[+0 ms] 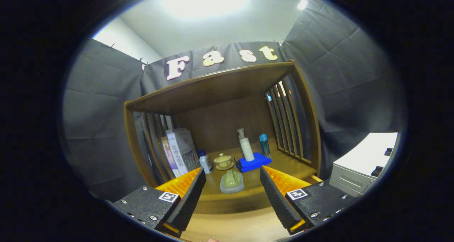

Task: Pull open the drawer, take out the items inside it, and place them on the countertop above the cabinet.

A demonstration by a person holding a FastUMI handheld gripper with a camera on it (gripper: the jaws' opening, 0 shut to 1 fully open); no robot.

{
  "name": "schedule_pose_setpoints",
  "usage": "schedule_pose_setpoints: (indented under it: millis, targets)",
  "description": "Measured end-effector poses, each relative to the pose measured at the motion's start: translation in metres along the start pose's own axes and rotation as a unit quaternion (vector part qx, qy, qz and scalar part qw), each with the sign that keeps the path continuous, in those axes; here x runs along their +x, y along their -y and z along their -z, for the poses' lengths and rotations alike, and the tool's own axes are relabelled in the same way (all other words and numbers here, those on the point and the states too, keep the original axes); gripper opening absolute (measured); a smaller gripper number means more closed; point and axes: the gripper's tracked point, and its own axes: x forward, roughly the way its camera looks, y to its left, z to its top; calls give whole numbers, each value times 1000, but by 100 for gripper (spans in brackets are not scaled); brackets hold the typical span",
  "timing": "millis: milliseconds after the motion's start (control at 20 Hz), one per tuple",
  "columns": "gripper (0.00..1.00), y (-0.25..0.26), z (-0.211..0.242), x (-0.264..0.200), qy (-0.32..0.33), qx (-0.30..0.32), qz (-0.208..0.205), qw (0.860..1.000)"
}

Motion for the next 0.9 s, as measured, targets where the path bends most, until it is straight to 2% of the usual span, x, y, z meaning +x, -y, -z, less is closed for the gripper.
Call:
schedule_pose_setpoints:
  millis: [150, 450, 550, 650, 900]
  targets:
    - [95, -7, 35, -36, -18, -6, -13, 1000]
    - [95, -1, 131, -87, -66, -103, -25, 992]
    - [96, 1, 156, -97, -90, -94, -24, 991]
    - [96, 4, 158, -103, -80, -94, -21, 992]
    - [95, 10, 191, -115, -120, -87, -9, 989]
